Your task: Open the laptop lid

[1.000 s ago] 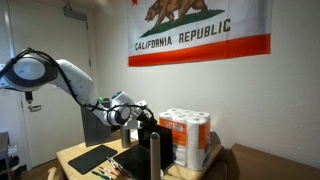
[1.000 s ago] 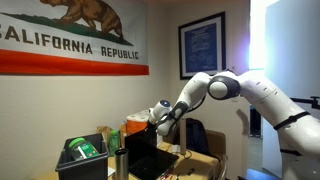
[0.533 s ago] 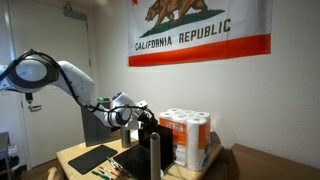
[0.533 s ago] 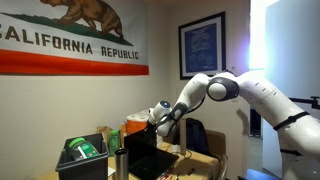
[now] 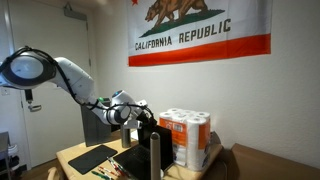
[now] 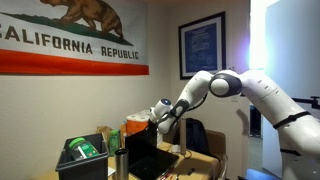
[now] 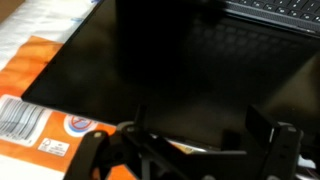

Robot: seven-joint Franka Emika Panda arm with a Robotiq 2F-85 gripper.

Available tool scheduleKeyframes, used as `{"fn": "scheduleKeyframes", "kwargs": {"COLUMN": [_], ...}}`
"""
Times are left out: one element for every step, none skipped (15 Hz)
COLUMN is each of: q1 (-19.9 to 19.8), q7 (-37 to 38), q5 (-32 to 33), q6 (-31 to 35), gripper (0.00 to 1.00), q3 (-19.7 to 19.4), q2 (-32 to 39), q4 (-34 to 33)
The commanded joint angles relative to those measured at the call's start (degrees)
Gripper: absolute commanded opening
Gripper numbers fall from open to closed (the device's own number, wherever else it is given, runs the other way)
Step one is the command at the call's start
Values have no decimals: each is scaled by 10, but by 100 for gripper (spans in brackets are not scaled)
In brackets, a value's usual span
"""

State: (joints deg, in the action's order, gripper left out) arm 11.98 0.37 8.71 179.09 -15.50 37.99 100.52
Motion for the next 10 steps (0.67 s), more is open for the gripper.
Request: {"fn": "scheduleKeyframes", "kwargs": {"q1": [-18,-18,-21,-26,-35,-45,-60,-73,-96,-113], "q7": [-10,-9,-9,-11,-16,-22,-33,-47,-71,-94], "q5": [4,6,7,9,10,9,4,-2,-17,-31], "q6": [-34,-43,-54,-69,-95,-118,-149,-182,-220,-258], "gripper": [100,100,100,100,100,100,100,100,100,100], "q3": [16,13,14,17,27,37,56,73,100,120], "q2": [-75,-90,-105,-122,-141,-156,-173,-190,-206,-220], "q4": [51,61,67,76,83,87,91,96,97,97]}}
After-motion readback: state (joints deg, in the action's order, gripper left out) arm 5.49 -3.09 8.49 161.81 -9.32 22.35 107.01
